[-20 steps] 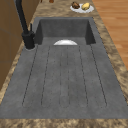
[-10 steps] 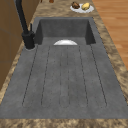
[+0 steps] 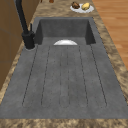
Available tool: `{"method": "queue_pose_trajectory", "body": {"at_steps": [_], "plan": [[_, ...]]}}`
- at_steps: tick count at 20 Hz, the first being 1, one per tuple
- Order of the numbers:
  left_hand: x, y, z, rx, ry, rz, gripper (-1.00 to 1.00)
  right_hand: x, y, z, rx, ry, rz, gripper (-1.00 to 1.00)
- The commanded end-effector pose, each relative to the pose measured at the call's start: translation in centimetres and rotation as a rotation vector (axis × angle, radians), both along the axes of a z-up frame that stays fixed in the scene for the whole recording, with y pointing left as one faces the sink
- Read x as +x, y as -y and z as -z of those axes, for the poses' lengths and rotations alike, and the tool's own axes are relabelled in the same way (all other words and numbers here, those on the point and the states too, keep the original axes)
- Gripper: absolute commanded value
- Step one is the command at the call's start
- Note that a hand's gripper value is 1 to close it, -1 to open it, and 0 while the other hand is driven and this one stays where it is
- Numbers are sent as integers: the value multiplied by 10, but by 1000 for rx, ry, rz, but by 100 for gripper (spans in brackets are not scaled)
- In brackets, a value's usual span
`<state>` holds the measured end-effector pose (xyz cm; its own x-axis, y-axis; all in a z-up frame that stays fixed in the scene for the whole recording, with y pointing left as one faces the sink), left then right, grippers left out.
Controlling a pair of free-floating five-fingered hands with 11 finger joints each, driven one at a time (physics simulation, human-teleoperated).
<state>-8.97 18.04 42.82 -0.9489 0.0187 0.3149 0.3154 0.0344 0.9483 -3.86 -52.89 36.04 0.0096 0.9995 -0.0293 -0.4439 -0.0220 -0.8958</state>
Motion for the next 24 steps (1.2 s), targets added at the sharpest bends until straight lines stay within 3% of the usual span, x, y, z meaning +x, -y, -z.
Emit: {"method": "queue_pose_trajectory", "body": {"at_steps": [1,16,24], "plan": [[0,0,0,0,0,0,0,0,-10,-21,-58,-24,45,-100],[0,0,0,0,0,0,0,-5,-47,-106,-157,-35,152,-100],[0,0,0,0,0,0,0,7,-50,-140,-180,-33,150,-100]]}}
